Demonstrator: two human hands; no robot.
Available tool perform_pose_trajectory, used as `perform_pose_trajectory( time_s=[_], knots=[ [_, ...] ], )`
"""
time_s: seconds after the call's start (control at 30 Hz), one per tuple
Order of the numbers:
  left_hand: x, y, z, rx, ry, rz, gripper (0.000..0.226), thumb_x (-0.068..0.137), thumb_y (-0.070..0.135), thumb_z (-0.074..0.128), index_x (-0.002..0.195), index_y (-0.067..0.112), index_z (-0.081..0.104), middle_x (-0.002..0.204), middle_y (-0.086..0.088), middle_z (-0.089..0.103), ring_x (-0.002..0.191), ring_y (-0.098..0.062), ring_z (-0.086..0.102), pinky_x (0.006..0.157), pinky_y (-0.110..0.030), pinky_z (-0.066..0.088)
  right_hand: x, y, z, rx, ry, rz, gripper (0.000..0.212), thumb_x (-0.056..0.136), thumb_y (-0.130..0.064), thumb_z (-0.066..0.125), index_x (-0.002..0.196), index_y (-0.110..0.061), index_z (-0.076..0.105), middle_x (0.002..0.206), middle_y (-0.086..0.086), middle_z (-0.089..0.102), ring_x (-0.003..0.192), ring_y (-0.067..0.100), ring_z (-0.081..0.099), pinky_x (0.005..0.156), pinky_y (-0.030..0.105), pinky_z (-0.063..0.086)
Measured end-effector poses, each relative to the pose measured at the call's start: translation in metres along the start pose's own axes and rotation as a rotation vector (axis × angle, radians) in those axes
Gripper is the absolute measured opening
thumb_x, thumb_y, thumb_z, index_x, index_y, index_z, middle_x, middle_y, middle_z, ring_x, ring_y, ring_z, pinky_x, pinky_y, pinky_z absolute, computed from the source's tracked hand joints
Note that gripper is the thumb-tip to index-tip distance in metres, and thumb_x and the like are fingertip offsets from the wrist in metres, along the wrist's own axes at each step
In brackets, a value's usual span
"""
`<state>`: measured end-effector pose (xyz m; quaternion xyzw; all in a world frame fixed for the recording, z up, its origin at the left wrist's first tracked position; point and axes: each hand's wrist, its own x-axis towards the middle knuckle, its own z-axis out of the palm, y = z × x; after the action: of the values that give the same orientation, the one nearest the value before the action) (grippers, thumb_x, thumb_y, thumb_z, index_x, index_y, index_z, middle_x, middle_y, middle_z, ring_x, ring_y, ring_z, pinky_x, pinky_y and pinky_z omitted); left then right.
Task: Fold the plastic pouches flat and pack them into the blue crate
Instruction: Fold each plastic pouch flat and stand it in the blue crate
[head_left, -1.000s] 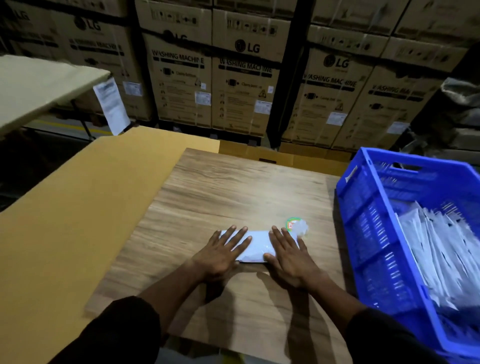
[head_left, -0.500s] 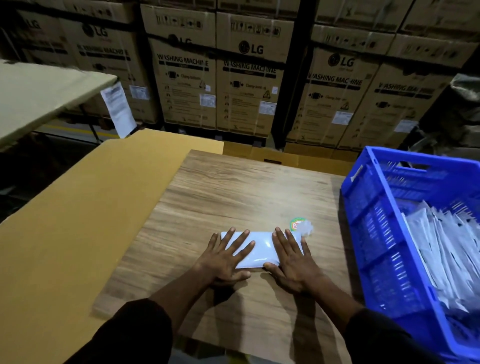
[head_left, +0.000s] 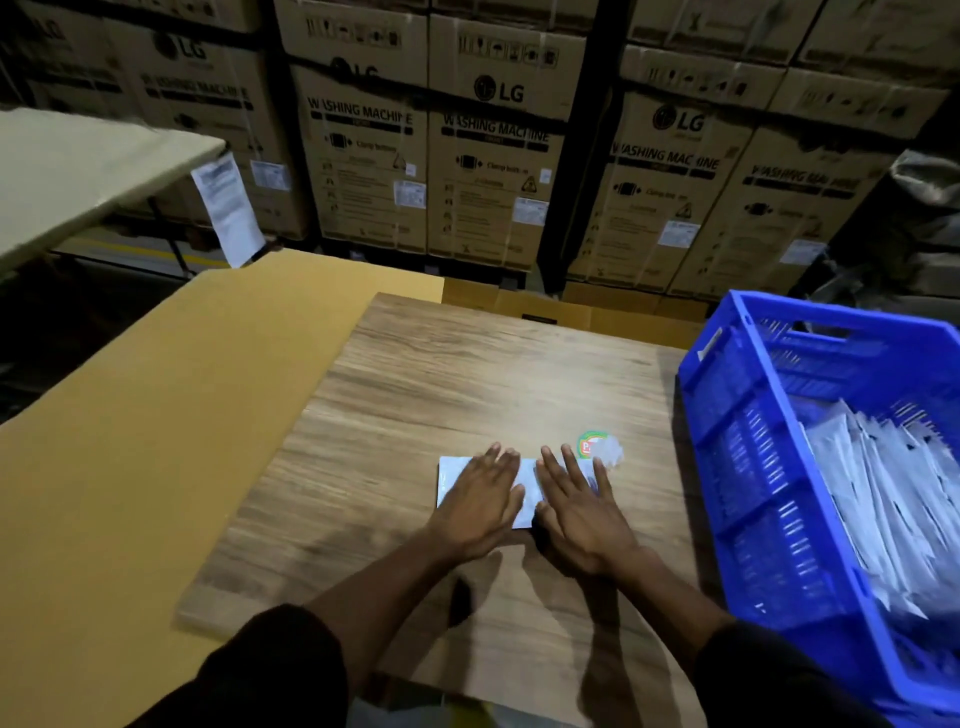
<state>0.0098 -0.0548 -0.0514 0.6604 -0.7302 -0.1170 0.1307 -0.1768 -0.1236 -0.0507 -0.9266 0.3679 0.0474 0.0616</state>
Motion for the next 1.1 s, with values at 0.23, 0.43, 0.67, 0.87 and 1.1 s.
perform_pose_trajectory(
  time_s=[0.23,0.43,0.67,0.87,1.1],
  knots=[
    [0.000,0.020,0.042,-0.112,-0.048,-0.078,0.123,0.067,0.081,-0.036,0.162,0.010,-0.003,0.170,0.000,-0.008,0.155,-0.012,-0.015,0.125,-0.034,-0.013,-0.001,0.002,0.017,0.023,-0.002,-0.038,0.077,0.087,-0.047,0.005,0.158,-0.020,-0.008,0.163,-0.007,-0.021,0.150,0.012,-0.023,0.122,0.041,-0.009],
    [-0.007,0.008,0.052,-0.035,0.022,-0.006,0.089,0.100,0.066,-0.007,0.161,0.005,0.016,0.169,-0.006,0.014,0.156,-0.019,0.005,0.123,-0.038,0.004,-0.002,0.001,0.030,0.040,0.082,-0.023,0.071,0.095,-0.039,0.024,0.161,-0.018,0.005,0.167,-0.005,-0.006,0.153,0.014,-0.013,0.121,0.044,-0.001],
    [-0.012,0.000,0.067,0.088,0.127,0.040,0.069,0.109,0.051,0.014,0.158,0.005,0.030,0.168,-0.008,0.022,0.155,-0.021,0.017,0.122,-0.041,0.012,-0.009,-0.001,0.032,0.044,0.126,-0.030,0.067,0.099,-0.037,0.028,0.160,-0.019,0.006,0.168,-0.003,-0.001,0.154,0.017,-0.005,0.121,0.044,0.002],
    [-0.004,-0.009,0.071,0.010,0.235,0.049,0.054,0.112,0.032,0.008,0.162,0.013,0.015,0.169,-0.002,0.016,0.155,-0.017,0.013,0.120,-0.034,0.014,-0.009,-0.004,0.032,0.049,0.107,0.012,0.065,0.102,-0.045,0.019,0.161,-0.019,0.009,0.168,-0.004,-0.002,0.154,0.014,-0.009,0.122,0.045,0.004],
    [0.004,0.015,0.058,-0.106,0.279,-0.122,0.049,0.102,0.030,0.032,0.130,0.011,0.068,0.139,-0.005,0.064,0.131,-0.020,0.058,0.108,-0.037,0.030,-0.013,-0.014,0.029,0.088,0.116,0.048,0.068,0.099,-0.045,0.016,0.160,-0.018,0.010,0.167,-0.004,-0.002,0.154,0.015,-0.008,0.122,0.044,0.001]
  ],
)
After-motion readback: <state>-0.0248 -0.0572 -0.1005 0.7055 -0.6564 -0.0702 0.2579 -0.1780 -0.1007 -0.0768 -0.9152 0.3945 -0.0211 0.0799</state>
